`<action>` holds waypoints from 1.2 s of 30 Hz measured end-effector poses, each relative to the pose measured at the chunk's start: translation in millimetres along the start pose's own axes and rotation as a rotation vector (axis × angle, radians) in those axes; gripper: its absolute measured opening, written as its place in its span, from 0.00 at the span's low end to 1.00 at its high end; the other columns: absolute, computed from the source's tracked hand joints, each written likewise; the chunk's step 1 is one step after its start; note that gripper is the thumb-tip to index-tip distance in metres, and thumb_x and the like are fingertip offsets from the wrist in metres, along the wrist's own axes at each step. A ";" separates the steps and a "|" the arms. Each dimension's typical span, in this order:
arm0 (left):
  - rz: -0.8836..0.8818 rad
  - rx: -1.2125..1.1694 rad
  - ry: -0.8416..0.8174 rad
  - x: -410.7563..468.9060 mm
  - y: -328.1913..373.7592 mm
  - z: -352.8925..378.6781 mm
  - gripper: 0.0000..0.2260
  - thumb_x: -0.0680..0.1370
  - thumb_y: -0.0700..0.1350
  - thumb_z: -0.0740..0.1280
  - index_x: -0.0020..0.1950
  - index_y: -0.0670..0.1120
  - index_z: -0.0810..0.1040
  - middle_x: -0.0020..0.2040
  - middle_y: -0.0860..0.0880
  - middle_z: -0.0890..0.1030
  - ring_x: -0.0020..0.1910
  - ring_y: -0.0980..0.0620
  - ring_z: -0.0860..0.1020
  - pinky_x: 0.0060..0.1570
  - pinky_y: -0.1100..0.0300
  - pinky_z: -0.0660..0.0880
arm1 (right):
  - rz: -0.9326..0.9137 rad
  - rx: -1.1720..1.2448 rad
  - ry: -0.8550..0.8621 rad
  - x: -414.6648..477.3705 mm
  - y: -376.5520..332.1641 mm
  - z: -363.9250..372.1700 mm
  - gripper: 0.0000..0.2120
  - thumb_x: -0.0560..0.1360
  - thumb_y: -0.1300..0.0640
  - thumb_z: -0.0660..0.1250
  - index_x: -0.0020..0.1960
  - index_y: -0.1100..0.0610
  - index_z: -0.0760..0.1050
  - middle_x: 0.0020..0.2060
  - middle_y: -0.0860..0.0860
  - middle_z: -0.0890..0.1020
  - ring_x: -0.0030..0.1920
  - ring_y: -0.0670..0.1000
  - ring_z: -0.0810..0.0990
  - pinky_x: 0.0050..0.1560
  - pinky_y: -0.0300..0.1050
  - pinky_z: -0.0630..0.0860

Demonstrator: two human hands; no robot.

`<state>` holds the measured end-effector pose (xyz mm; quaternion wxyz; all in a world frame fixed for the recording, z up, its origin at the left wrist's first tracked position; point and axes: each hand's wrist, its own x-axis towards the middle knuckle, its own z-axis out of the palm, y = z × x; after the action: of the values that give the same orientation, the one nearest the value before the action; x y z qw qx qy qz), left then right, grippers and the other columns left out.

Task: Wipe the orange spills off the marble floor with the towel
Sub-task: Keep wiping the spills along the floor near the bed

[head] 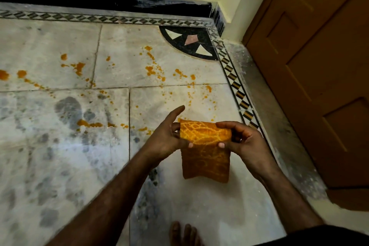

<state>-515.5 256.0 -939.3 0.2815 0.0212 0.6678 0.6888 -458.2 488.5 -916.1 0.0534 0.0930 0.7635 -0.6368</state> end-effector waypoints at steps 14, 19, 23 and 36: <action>0.256 0.669 0.104 6.6 -34.8 -10.6 0.24 0.69 0.45 0.78 0.64 0.52 0.81 0.53 0.53 0.85 0.48 0.57 0.82 0.54 0.58 0.80 | -0.046 -0.480 0.133 -8.4 25.9 15.5 0.27 0.70 0.64 0.78 0.58 0.37 0.78 0.52 0.36 0.80 0.53 0.37 0.79 0.51 0.27 0.74; 0.141 0.664 -0.049 -1.0 -37.2 -9.6 0.17 0.63 0.61 0.67 0.47 0.55 0.84 0.49 0.53 0.80 0.49 0.58 0.78 0.50 0.58 0.76 | -0.027 -0.643 0.070 -20.7 32.5 5.4 0.11 0.69 0.57 0.80 0.48 0.45 0.84 0.52 0.39 0.78 0.54 0.35 0.76 0.52 0.33 0.74; -0.032 0.294 -0.205 -1.1 -38.9 -11.5 0.10 0.68 0.54 0.70 0.45 0.50 0.81 0.44 0.47 0.82 0.46 0.46 0.82 0.48 0.50 0.77 | 0.160 -0.374 -0.072 -25.7 20.8 0.6 0.09 0.73 0.62 0.76 0.46 0.49 0.83 0.41 0.49 0.86 0.44 0.48 0.85 0.49 0.50 0.83; -0.171 0.634 0.206 20.1 -95.4 -36.5 0.16 0.82 0.47 0.66 0.70 0.49 0.74 0.62 0.47 0.81 0.55 0.51 0.80 0.56 0.54 0.79 | 0.007 -0.973 -0.036 54.1 117.4 42.9 0.18 0.78 0.53 0.61 0.64 0.59 0.77 0.63 0.59 0.79 0.61 0.61 0.79 0.63 0.52 0.75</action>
<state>-512.9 226.3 -1039.0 0.2489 -0.0179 0.8729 0.4193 -488.0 470.6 -1047.7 0.1059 0.0491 0.9713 -0.2074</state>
